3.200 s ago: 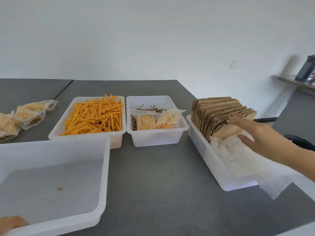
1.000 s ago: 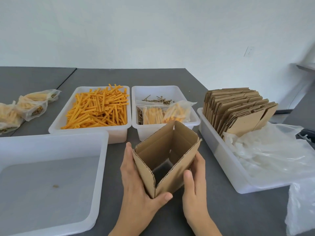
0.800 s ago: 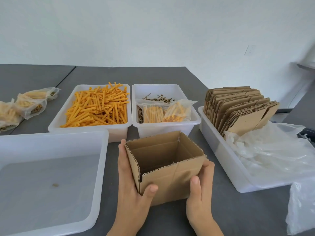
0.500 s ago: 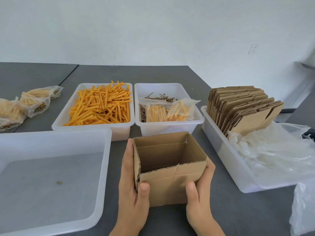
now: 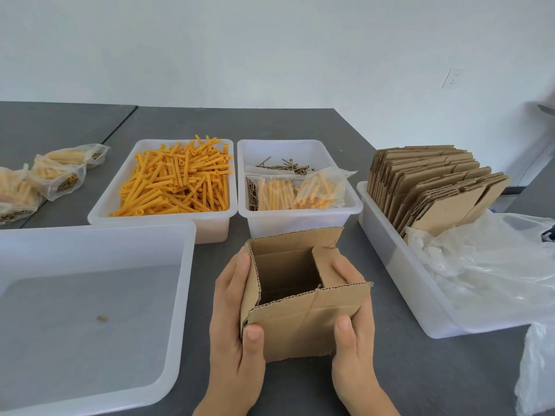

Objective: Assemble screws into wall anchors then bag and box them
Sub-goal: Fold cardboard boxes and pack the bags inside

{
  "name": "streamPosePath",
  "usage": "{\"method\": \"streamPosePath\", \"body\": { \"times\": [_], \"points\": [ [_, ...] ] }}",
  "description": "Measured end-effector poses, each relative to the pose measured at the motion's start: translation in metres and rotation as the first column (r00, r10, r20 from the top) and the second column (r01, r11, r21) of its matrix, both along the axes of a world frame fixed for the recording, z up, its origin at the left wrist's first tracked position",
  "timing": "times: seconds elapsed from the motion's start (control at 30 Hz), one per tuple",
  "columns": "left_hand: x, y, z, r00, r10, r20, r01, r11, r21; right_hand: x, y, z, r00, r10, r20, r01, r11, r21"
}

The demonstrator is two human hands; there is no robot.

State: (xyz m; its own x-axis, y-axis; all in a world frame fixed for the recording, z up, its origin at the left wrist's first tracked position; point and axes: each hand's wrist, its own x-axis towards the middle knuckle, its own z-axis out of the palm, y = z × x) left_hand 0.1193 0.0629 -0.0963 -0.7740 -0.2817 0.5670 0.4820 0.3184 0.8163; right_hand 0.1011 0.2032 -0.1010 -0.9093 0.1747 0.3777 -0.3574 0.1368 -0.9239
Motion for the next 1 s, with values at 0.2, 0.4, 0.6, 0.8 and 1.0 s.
{"method": "streamPosePath", "body": {
  "times": [0.2,0.4,0.6,0.8,1.0],
  "points": [
    [0.000,0.000,-0.003,1.000,-0.001,-0.009,0.002,1.000,0.008,-0.004,0.000,0.005,0.992,0.003,-0.129,-0.002,1.000,0.006],
    [0.000,-0.001,-0.001,0.995,-0.012,-0.096,0.009,1.000,-0.028,-0.012,-0.001,0.005,0.989,0.012,-0.149,-0.013,1.000,-0.005],
    [-0.001,-0.001,-0.002,0.992,0.028,-0.119,-0.036,0.998,-0.058,-0.018,0.001,0.003,0.997,0.040,-0.066,-0.041,0.999,-0.017],
    [0.000,-0.003,0.000,0.995,0.000,-0.102,-0.002,1.000,-0.021,-0.022,0.006,0.007,0.991,0.130,0.013,-0.130,0.991,0.031],
    [0.000,-0.003,0.004,0.997,0.036,-0.069,-0.037,0.999,-0.003,-0.021,0.005,0.013,0.990,0.139,-0.030,-0.135,0.985,0.105]
  ]
}}
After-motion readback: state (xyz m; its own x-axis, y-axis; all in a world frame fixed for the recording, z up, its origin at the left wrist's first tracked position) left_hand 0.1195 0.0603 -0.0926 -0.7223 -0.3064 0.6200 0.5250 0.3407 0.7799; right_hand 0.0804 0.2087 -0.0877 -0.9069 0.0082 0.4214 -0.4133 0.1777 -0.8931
